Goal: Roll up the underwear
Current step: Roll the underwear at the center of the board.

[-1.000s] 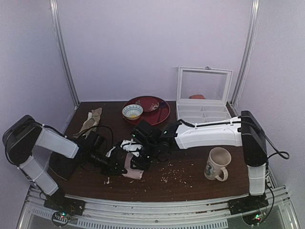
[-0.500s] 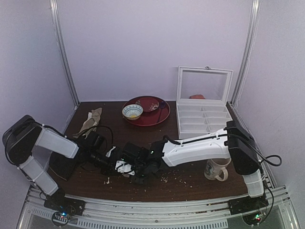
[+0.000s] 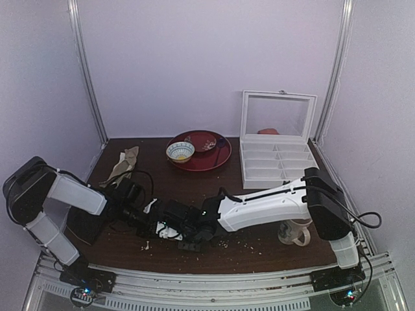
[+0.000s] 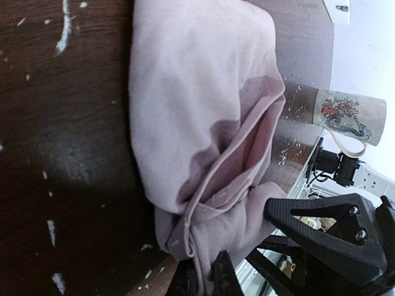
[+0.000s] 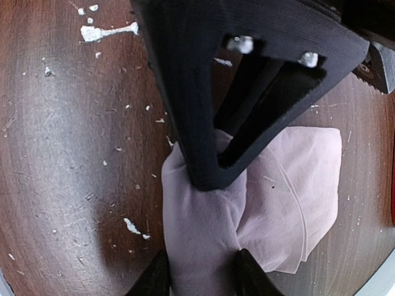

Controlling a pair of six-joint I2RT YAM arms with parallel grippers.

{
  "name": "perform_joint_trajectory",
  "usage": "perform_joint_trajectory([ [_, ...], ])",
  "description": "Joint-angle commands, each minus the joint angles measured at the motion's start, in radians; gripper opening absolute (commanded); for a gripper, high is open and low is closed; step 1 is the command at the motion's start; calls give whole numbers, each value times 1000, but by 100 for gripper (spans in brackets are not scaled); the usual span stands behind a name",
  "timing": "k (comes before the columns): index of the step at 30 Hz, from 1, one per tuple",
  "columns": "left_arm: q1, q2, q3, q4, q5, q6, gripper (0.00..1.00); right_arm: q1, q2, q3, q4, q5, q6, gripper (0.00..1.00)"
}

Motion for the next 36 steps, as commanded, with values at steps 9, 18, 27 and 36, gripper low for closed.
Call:
perform_joint_trajectory([
  [9,-7,-8,-9,32,16,-6,0,14,79,12,19,12,-51,32],
  [18,-6,-4,-8,38,24,-9,0,14,91,-17,49,-5,-47,28],
  [27,-6,-13,-24,31,17,-7,0,14,57,-59,81,-14,-50,5],
  [36,5,-7,-27,59,37,-43,21,12,35,-87,102,-63,-52,0],
])
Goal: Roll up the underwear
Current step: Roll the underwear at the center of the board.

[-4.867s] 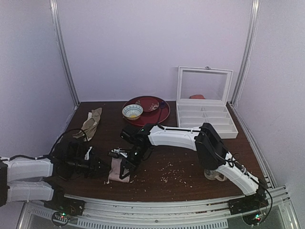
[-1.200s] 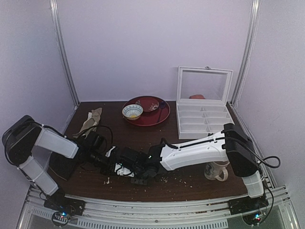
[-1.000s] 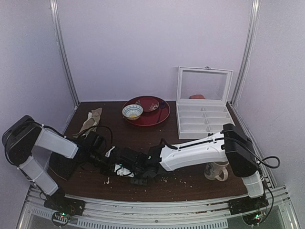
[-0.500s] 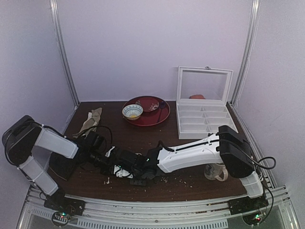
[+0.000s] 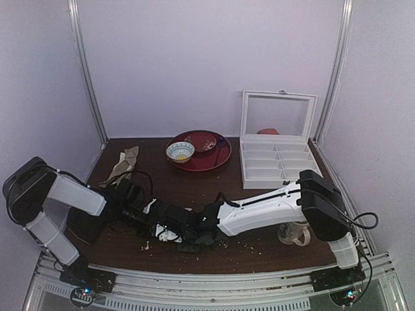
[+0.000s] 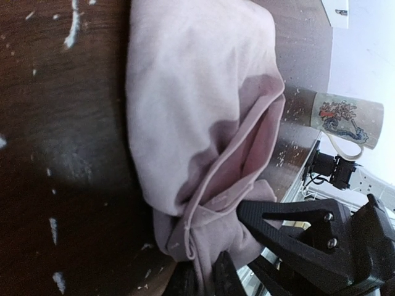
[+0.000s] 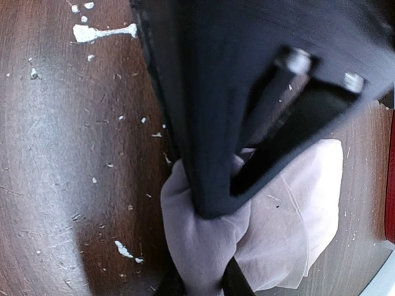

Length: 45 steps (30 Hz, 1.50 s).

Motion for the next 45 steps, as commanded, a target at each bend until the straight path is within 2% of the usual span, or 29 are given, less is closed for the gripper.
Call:
perform_joint_trajectory([
  [1,10,-11,-17,38,36,-38,26,3,16,-34,-24,-88,-1,0],
  [4,53,-41,-30,31,45,-53,40,-1,13,-20,-49,-133,3,0],
  [10,166,-125,-58,-56,42,-35,45,-24,29,44,-134,-249,32,0],
  [17,187,-162,-72,-73,30,-43,45,-75,104,185,-288,-467,66,0],
  [28,187,-131,-69,-110,-3,-20,40,-130,222,379,-449,-674,93,0],
  [34,187,-174,-67,-152,-41,-16,36,-181,276,437,-482,-845,159,0],
  [45,193,-333,-47,-284,-120,-1,37,-279,357,478,-472,-1086,317,0],
])
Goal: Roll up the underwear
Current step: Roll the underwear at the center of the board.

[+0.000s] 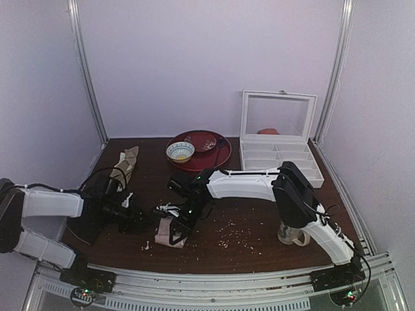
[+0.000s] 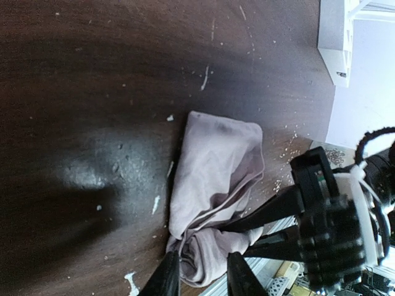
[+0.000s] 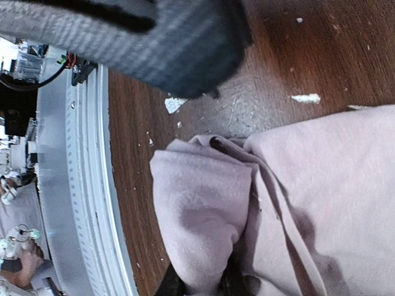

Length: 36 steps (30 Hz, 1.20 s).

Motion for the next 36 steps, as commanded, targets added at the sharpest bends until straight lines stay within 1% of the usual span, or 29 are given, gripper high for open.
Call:
perform_joint_trajectory([
  [1,7,-53,15,-48,-37,20,37,-28,72,0,-50,-113,109,0],
  [6,7,-73,-4,-50,-42,15,39,-51,100,4,29,-208,233,0],
  [10,7,-81,-32,-26,-39,-4,39,-62,115,4,80,-237,314,0],
  [14,3,-92,-62,28,-21,-27,41,-64,110,-8,103,-246,346,0],
  [19,-18,-69,-63,59,-4,-27,43,-63,96,-15,80,-217,329,0],
  [24,-66,-34,-63,102,0,-42,45,-62,77,-30,61,-177,303,0],
  [28,-73,-16,-63,134,18,-50,46,-60,70,-42,57,-164,296,0],
  [32,-74,-15,-59,104,21,-13,50,-61,69,-42,53,-162,291,0],
  [36,-80,23,-55,123,30,14,50,-60,70,-39,53,-160,289,0],
])
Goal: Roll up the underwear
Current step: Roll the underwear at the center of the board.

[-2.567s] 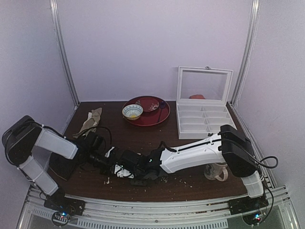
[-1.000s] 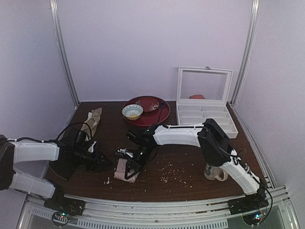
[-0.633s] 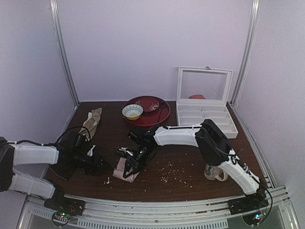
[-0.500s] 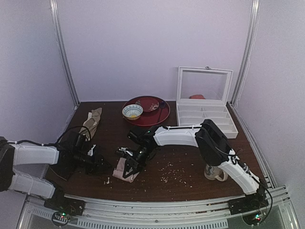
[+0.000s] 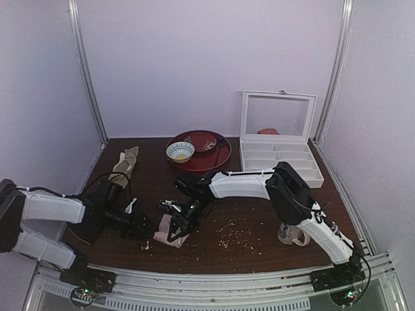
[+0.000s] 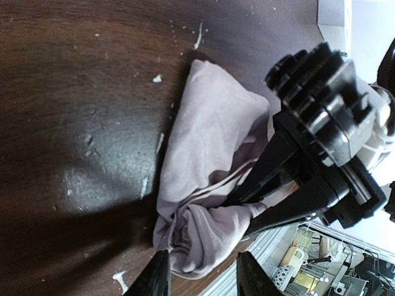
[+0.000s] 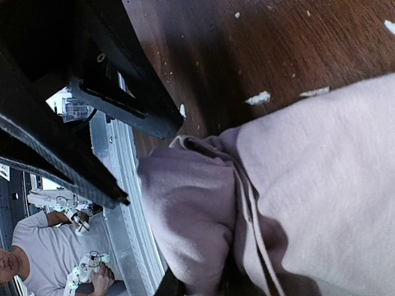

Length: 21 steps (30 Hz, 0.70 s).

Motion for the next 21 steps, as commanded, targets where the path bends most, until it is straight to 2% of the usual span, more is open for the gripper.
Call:
perform_joint_trajectory([
  [1,-14,47,4,53,25,42,51,1,-4,-32,-57,97,-13,0],
  [14,-50,116,25,118,54,68,50,1,-5,-33,-71,104,-22,0],
  [18,-52,138,50,70,49,110,46,1,-5,-33,-76,103,-26,0],
  [21,-53,149,62,60,51,119,34,1,-5,-30,-83,110,-32,0],
])
